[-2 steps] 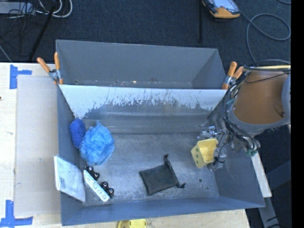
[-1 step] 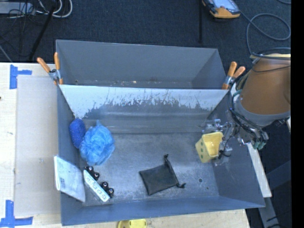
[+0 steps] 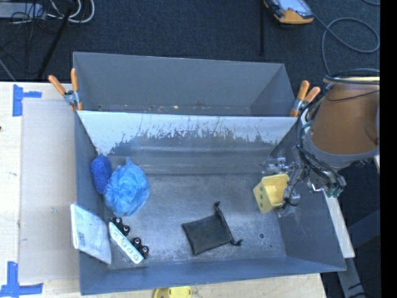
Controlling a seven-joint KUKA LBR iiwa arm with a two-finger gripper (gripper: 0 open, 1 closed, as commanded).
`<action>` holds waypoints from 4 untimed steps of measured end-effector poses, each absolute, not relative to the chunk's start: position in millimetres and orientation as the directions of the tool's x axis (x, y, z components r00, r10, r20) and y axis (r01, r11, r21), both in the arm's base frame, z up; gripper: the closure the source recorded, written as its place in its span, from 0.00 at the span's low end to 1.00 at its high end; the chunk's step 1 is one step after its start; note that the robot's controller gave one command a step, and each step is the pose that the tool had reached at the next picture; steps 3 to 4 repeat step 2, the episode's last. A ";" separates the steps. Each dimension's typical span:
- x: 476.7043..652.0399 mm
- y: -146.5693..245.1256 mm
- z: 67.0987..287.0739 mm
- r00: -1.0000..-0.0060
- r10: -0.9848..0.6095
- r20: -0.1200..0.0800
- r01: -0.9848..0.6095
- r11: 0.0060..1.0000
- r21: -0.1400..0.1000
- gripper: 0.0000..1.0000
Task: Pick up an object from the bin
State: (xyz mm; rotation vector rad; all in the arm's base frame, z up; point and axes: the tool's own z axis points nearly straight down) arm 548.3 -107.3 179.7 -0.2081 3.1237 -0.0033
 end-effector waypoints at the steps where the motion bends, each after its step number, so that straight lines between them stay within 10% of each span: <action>1: 531.6 -95.0 192.3 -0.990 -0.141 0.015 -0.141 0.990 0.006 1.00; 2: 549.5 -95.8 265.0 -0.990 -0.141 0.002 -0.141 0.990 0.001 1.00; 4: 549.5 -95.8 265.0 -0.990 -0.141 0.002 -0.141 0.990 0.001 1.00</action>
Offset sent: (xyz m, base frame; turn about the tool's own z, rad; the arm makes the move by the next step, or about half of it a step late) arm 0.0298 0.0083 0.1979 -0.0131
